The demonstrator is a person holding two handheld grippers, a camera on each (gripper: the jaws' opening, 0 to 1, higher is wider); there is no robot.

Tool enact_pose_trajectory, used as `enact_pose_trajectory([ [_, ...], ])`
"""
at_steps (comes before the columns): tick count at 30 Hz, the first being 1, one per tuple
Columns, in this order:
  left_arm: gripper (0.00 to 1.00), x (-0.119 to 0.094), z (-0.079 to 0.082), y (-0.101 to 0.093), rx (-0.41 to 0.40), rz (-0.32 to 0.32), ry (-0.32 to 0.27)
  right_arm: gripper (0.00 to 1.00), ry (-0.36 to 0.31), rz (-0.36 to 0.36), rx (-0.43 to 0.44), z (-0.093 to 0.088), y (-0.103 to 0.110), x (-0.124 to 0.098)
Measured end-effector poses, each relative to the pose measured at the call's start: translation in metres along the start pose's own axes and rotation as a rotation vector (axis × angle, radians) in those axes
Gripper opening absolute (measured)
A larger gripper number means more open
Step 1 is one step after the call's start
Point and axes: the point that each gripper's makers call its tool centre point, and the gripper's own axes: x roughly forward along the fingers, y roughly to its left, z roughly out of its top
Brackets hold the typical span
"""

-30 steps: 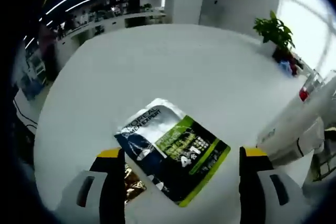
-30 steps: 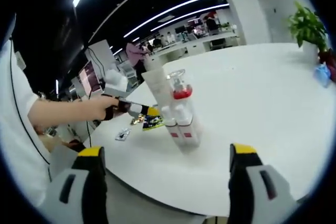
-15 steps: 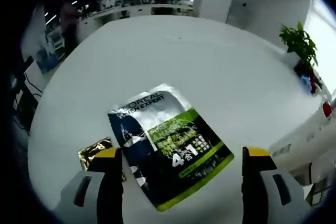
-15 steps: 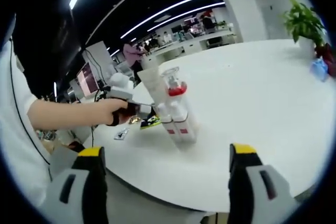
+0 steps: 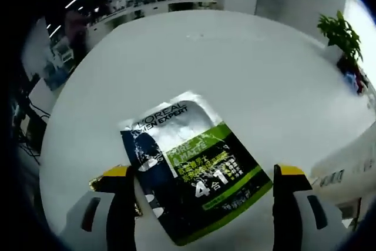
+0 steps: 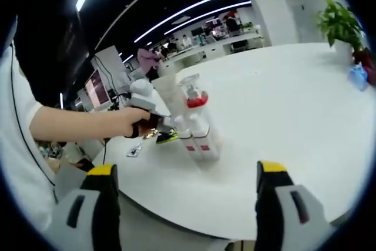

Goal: Arrange the skincare products in the storage area until every visible bottle or jar stands upright without overlapping.

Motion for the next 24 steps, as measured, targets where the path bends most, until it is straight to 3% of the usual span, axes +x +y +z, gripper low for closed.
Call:
enact_pose_trajectory([
  [5, 0.93, 0.002, 0.006, 0.004, 0.031, -0.01, -0.007, 0.98, -0.002, -0.004, 0.002, 0.0, -0.001, -0.002],
  [11, 0.78, 0.002, 0.009, 0.014, 0.034, -0.014, -0.024, 0.97, -0.003, -0.008, 0.012, -0.001, -0.003, -0.002],
  [17, 0.66, 0.003, 0.011, 0.009, 0.1, -0.056, -0.068, 0.97, -0.003, 0.001, 0.01, -0.001, 0.002, 0.001],
  [24, 0.62, 0.002, 0.011, 0.013, 0.104, -0.067, -0.065, 0.97, -0.004, -0.002, 0.011, 0.0, 0.001, 0.0],
])
